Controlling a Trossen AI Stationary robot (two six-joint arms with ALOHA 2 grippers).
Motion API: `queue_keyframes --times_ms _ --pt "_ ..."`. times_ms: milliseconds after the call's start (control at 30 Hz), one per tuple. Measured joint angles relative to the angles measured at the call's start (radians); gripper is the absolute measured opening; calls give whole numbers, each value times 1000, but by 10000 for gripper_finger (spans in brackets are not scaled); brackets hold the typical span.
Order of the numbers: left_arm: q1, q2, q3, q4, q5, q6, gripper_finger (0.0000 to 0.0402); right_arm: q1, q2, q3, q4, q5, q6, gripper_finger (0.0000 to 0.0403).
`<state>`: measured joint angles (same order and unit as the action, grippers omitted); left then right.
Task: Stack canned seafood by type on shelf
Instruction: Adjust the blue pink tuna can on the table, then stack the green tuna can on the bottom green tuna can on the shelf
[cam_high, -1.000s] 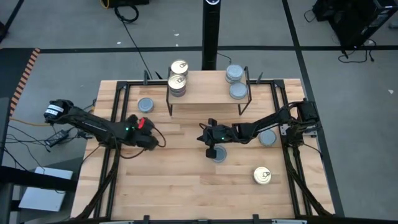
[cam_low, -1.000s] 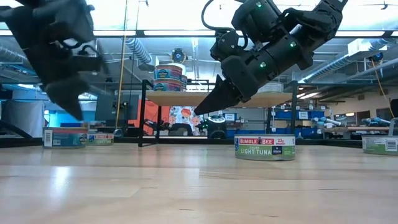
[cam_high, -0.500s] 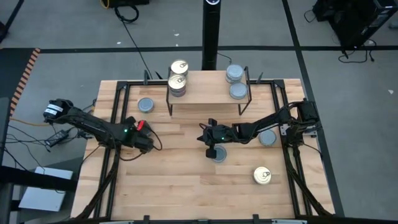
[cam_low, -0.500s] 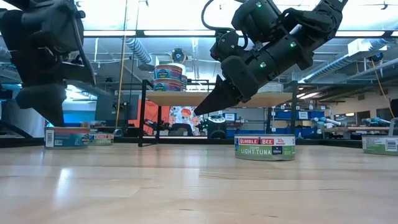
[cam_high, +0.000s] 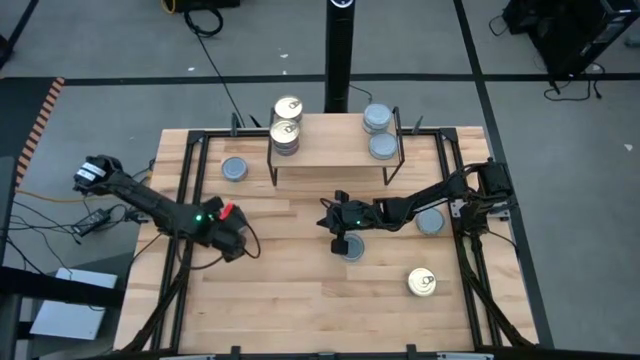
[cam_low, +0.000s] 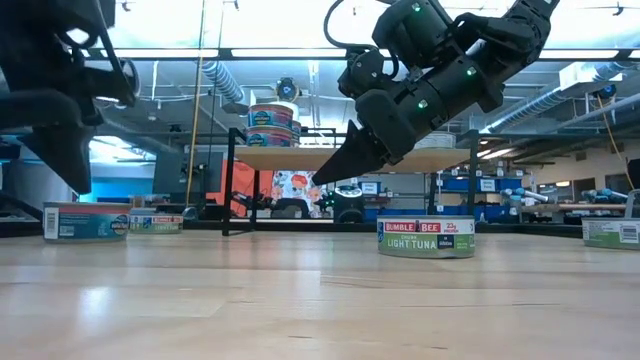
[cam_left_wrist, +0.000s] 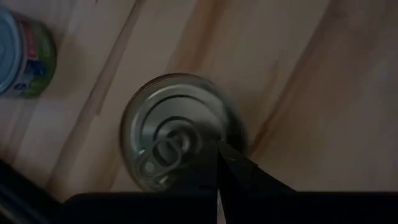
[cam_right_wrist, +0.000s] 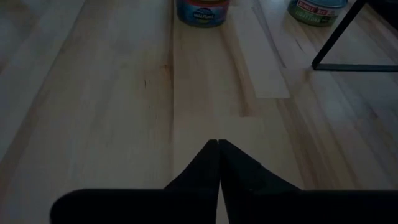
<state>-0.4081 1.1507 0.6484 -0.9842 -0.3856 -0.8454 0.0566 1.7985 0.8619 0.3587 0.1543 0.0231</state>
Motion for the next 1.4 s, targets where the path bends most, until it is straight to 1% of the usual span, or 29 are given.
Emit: queue_keyframes --times_ms 100,200,267,367,467,533,667,800,967,1100,1233,1300,1400 --pt "-16 0 2 38 -12 0 5 1 0 0 3 0 1 23" --pt "-20 0 2 137 -52 25 5 1 0 0 13 0 10 19" --pt "-20 0 -5 253 -82 90 5 1 0 0 15 2 24 19" --pt "-11 -1 -42 490 -88 257 5 4 0 0 14 7 45 22" --pt "17 -1 -96 746 -20 418 5 17 0 0 6 10 62 31" --pt "44 -1 -131 878 34 509 5 32 0 0 0 10 71 37" --pt "118 -1 -181 1051 127 590 5 62 0 0 -32 12 72 45" --pt "191 2 -217 1149 255 619 5 88 -12 0 -95 35 91 46" --pt "259 2 -222 1203 382 632 5 118 -87 0 -231 40 196 34" --pt "308 2 -222 1221 427 632 5 160 -171 0 -344 40 265 20" --pt "354 16 -222 1245 435 640 5 213 -245 0 -484 39 348 7" --pt "374 44 -222 1279 475 660 5 241 -271 0 -558 39 406 6" --pt "402 121 -200 1365 557 676 5 277 -294 0 -655 36 508 13"
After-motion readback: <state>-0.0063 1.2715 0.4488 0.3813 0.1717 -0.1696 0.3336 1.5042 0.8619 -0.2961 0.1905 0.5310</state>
